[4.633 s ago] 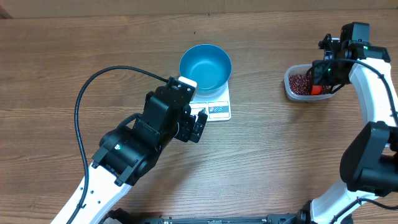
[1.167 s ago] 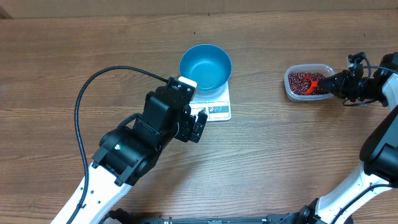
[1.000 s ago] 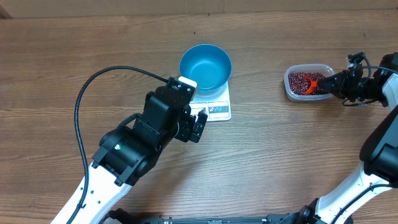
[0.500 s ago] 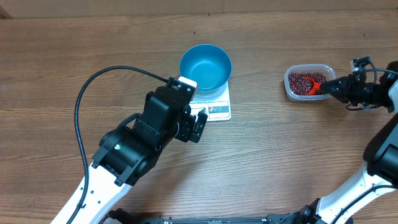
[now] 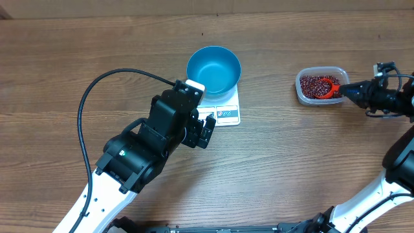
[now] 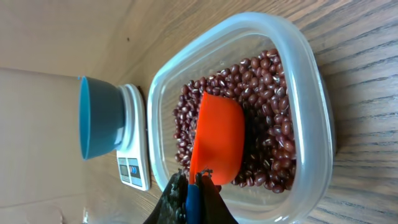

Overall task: Scoop item into bowl and weigh 150g on scale
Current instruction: 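Lift the filled red scoop out of the bean tub with the right gripper, then carry the scoop left over the blue bowl with the right gripper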

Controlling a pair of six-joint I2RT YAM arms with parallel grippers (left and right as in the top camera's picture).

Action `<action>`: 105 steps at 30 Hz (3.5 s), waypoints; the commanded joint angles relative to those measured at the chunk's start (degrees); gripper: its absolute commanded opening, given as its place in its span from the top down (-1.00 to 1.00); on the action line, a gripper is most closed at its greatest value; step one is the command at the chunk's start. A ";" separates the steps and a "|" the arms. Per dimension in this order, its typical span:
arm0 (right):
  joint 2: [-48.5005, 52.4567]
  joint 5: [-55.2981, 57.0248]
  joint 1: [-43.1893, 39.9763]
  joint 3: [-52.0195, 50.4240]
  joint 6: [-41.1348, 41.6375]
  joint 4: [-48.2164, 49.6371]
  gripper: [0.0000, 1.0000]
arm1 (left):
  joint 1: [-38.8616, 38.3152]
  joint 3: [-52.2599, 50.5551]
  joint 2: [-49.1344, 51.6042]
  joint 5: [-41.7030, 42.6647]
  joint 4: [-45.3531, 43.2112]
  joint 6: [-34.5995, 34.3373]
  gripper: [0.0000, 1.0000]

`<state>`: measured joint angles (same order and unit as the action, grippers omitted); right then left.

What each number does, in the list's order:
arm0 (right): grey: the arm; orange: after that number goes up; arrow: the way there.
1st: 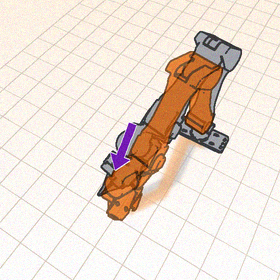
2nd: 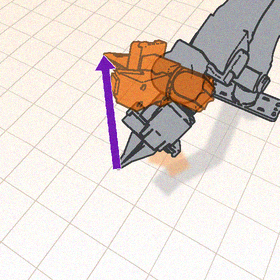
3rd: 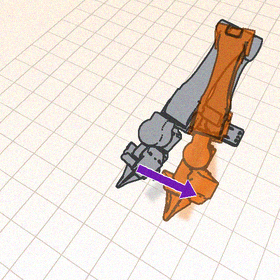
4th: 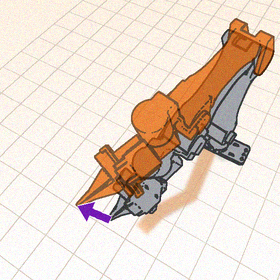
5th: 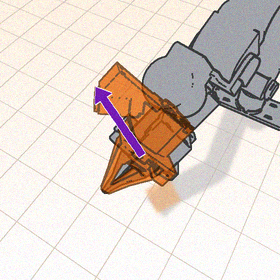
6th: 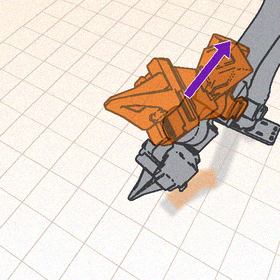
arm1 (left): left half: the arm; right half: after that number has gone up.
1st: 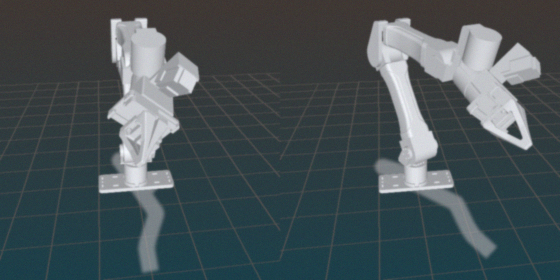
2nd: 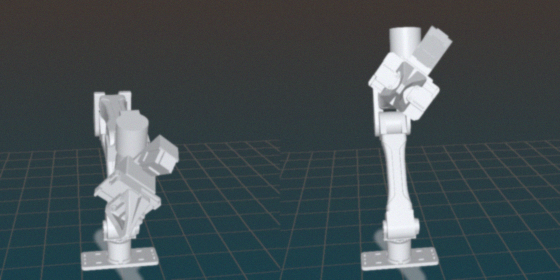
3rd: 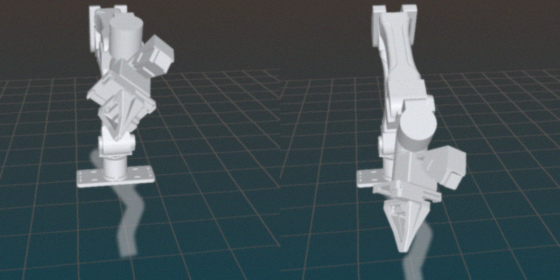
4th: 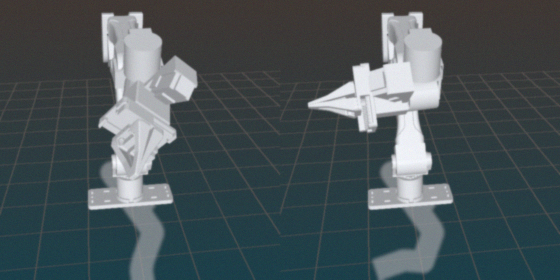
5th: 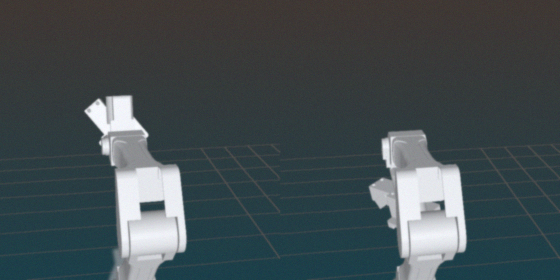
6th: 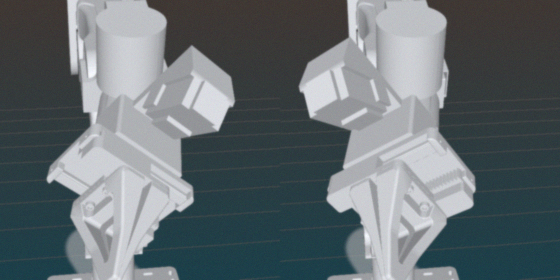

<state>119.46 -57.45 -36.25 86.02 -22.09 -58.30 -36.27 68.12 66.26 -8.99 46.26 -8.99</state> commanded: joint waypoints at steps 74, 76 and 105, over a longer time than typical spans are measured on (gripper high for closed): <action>0.26 -22.43 12.44 -0.55 -0.90 -7.87 0.93 | 0.26 -0.04 -1.03 -0.37 0.00 -0.42 -0.99; 0.24 -22.43 14.08 -0.55 -0.90 -7.87 0.93 | 0.26 -0.04 -1.03 -0.39 0.00 -0.42 -0.99; 0.26 -26.27 26.88 -0.52 -0.26 -5.18 0.93 | 0.26 -0.04 -1.03 -0.37 0.00 -0.42 -0.99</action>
<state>119.48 -81.23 -9.65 85.80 -22.48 -63.72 -36.27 68.12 66.26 -8.99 46.26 -8.99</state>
